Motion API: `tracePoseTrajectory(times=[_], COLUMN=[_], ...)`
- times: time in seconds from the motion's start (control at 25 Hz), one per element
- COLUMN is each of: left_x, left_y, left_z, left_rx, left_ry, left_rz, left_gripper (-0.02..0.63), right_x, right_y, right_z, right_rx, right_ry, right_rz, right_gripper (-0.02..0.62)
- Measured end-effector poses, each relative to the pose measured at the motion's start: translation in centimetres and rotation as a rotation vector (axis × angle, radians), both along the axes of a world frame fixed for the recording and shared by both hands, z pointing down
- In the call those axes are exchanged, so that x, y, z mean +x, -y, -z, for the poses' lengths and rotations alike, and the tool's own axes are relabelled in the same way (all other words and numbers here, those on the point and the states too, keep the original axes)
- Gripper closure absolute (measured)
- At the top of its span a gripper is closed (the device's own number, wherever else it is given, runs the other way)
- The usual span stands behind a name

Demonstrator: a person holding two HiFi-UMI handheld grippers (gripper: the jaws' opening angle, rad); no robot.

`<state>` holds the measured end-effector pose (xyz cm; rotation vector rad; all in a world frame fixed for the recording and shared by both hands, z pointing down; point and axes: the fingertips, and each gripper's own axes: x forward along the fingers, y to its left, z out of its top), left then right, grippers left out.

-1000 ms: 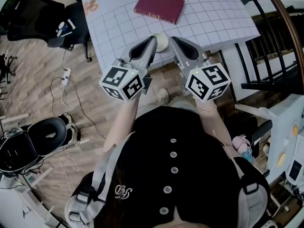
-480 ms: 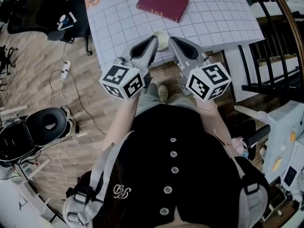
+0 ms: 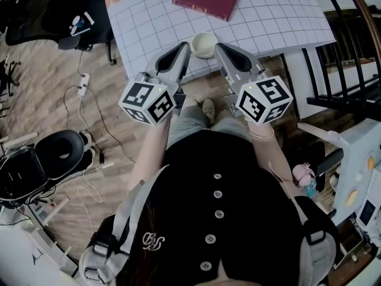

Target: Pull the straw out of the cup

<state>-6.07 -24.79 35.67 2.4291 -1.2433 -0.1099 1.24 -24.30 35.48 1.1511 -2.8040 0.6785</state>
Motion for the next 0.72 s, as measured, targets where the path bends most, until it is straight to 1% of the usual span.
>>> tracePoseTrajectory(times=[0.24, 0.48, 0.72], left_x=[-1.1, -0.6, -0.3], left_y=[-0.1, -0.5, -0.8], left_z=[-1.2, -2.9, -4.7], left_rx=[-0.041, -0.082, -0.127], left_ry=[0.004, 0.001, -0.003], left_rz=[-0.012, -0.05, -0.056], left_gripper=[0.607, 0.607, 0.606], right_x=[-0.7, -0.3, -0.3], right_y=[-0.3, -0.5, -0.7], right_z=[-0.4, -1.5, -3.0], right_rx=[-0.028, -0.064, -0.103], right_ry=[-0.014, -0.029, -0.028], right_rz=[-0.026, -0.057, -0.071], right_gripper=[0.595, 0.595, 0.595])
